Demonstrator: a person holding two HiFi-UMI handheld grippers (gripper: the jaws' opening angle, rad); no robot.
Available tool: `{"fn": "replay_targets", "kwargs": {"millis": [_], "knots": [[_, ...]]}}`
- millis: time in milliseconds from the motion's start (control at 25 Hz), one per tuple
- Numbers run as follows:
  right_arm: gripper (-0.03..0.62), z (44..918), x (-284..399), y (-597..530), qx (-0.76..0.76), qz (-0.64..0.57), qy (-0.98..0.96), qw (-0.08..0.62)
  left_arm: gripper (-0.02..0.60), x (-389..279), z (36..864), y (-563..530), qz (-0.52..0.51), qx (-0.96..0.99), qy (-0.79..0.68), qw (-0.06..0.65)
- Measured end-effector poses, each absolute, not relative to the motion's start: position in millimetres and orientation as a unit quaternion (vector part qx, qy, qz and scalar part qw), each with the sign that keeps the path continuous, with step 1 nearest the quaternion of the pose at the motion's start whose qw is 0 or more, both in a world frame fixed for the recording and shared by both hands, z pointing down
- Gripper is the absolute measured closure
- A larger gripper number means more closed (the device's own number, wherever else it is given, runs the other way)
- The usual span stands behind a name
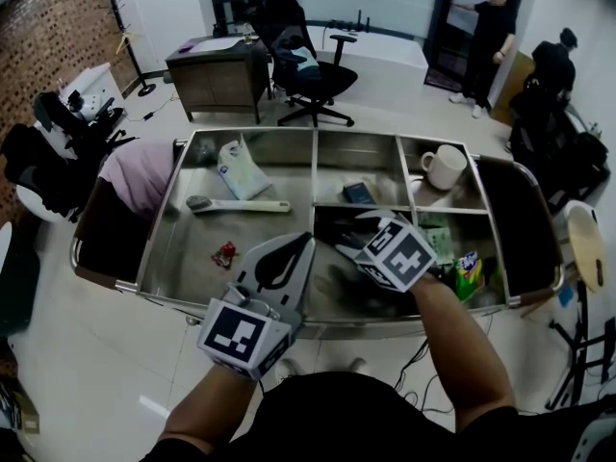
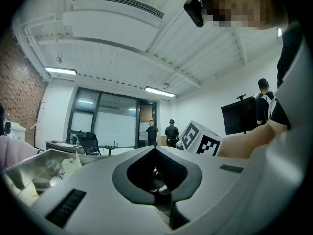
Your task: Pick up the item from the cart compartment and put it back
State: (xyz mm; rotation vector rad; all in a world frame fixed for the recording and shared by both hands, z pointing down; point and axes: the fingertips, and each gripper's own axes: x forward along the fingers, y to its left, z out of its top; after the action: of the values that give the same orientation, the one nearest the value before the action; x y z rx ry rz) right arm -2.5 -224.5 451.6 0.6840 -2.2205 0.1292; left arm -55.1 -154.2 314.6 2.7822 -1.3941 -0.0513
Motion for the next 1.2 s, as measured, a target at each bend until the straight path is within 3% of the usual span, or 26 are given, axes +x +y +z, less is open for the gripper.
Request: {"fn": "replay_targets", "kwargs": {"millis": [280, 360, 400, 800, 1200], "knots": [[0.345, 446.5, -1.7, -226.2, 0.276, 0.059, -0.88, 0.381, 0.581, -55.1, 316.8, -156.0, -0.012, 0.894, -0.447, 0.017], [0.439, 440.9, -0.7, -227.6, 0.286, 0.062, -0.885, 0.363, 0.581, -55.0, 316.7, -156.3, -0.012, 0.894, -0.448, 0.016], [0.578, 437.9, 0.0, -228.4, 0.292, 0.067, -0.888, 0.35, 0.581, -54.6, 316.3, -156.2, -0.012, 0.894, -0.448, 0.016], [0.583, 414.4, 5.3, -228.2, 0.31, 0.07, -0.902, 0.291, 0.581, -49.5, 314.3, -155.4, -0.01, 0.897, -0.442, 0.012], [0.583, 339.7, 22.5, -212.6, 0.346, 0.069, -0.928, 0.122, 0.581, -46.5, 304.8, -153.9, -0.01, 0.898, -0.441, 0.007]]}}
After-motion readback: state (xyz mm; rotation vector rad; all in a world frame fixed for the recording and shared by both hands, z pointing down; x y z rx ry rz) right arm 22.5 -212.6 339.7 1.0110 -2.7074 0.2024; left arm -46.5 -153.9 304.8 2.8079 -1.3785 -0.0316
